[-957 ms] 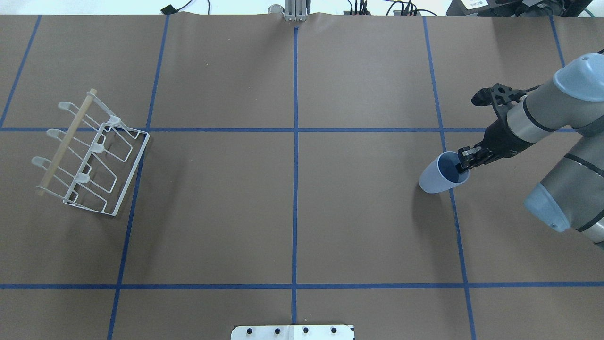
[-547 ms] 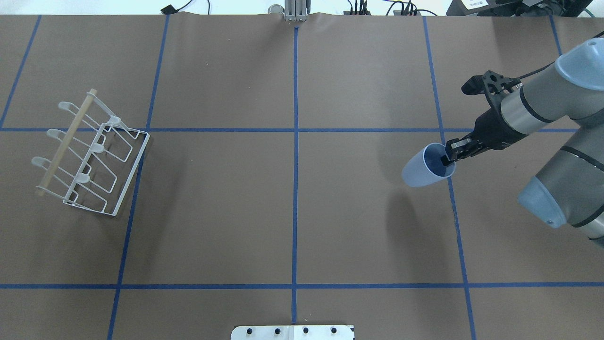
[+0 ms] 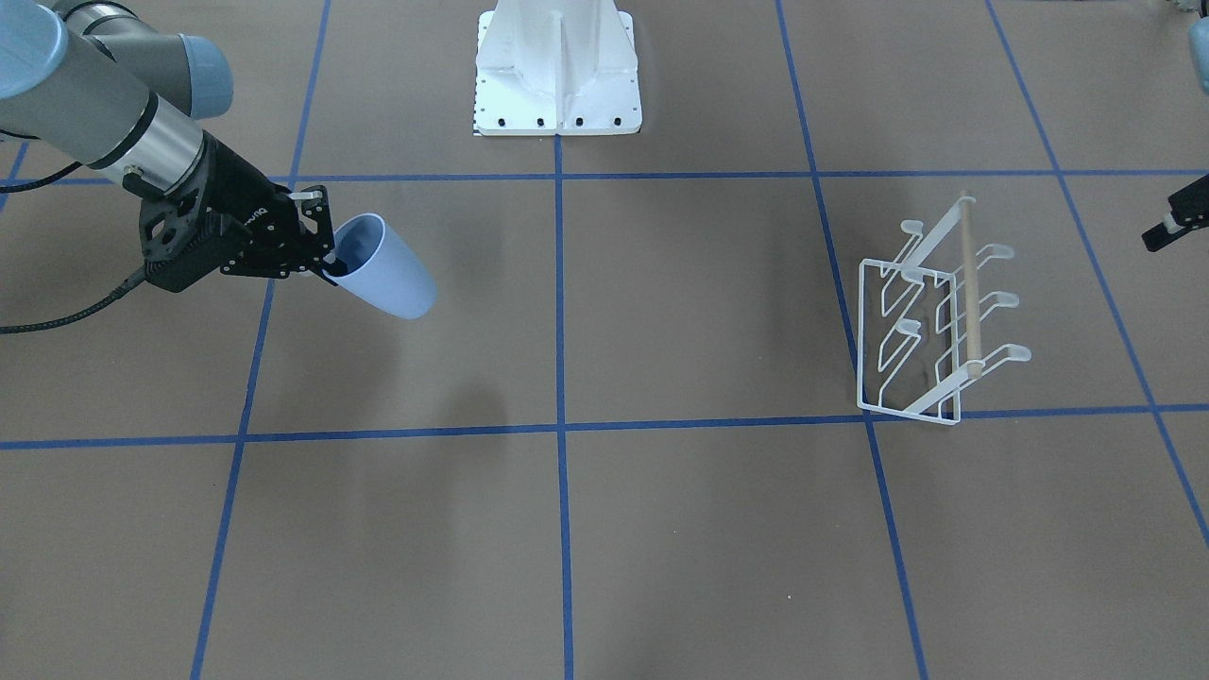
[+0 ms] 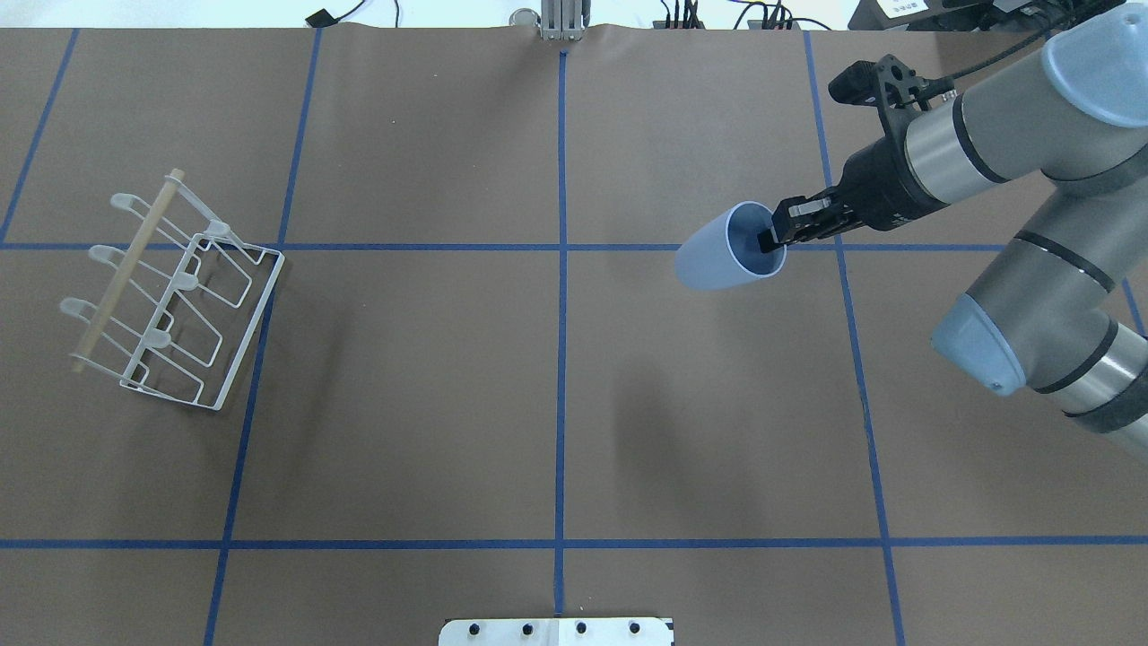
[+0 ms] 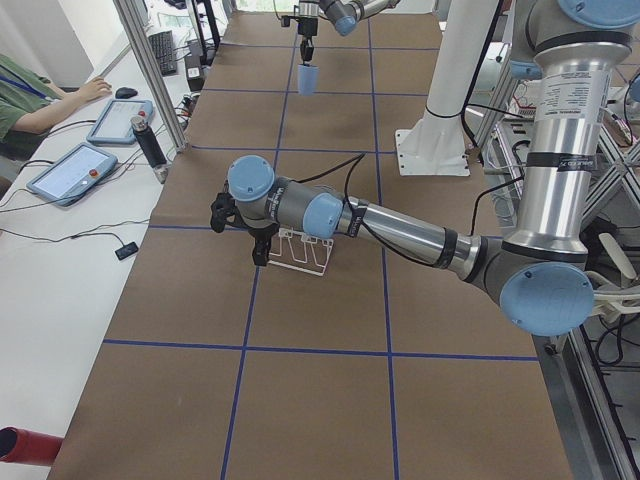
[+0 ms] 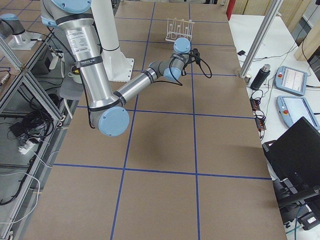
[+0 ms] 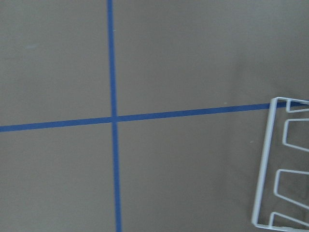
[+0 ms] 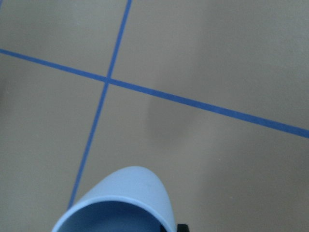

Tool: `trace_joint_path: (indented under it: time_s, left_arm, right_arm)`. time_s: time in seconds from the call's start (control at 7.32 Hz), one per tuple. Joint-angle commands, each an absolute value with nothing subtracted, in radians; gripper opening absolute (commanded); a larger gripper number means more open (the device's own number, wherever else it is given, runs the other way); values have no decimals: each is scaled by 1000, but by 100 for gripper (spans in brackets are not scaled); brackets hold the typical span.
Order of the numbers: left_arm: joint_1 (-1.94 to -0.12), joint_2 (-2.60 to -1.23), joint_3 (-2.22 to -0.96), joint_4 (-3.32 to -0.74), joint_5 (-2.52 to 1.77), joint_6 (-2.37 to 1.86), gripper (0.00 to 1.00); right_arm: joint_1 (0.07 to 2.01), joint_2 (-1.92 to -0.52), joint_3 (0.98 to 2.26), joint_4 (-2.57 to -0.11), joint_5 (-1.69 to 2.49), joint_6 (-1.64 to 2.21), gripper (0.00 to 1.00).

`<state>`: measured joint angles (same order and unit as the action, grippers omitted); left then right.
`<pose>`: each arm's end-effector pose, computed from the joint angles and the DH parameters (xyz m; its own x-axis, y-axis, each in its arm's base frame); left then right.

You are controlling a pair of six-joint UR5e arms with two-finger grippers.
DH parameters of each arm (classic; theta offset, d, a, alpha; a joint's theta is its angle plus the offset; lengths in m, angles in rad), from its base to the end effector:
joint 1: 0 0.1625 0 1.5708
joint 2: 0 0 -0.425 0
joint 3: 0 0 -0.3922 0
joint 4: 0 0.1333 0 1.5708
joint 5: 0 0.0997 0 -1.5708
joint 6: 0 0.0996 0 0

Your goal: Hang cup on cup holder

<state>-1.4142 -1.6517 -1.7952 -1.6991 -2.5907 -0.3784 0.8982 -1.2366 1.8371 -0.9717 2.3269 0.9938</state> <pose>0.0334 -0.5220 0.4736 0.4809 0.0733 -0.8737 0.0389 0.9937 0.1048 -0.3022 -0.4837 0.2757 0.2825 -0.2823 0.9168 -0.0198 0.9538 0.2998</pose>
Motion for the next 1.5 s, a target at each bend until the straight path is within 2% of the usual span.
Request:
trace_joint_path:
  time_s: [0.0,0.55,0.96,1.37]
  left_arm:
    - [-1342,-1675,-1754,-2010,-2594,-742,98]
    - [-1249,-1698,-1750,-2504,-2594,-1284,98]
    - [-1181,-1808,-1761,-2747,-2591,-1712,98]
    - [-967,-1842,-1804,-2978,-2320,-1906,98]
  right_arm:
    - [897,-1232,1835,-768,2318,1162,0]
    - [894,-1236,1838,-464,2307,1438,0]
    - [879,-1243,1835,-301,2306,1509,0]
    - [855,-1246,1833,-140,2260,1604,0]
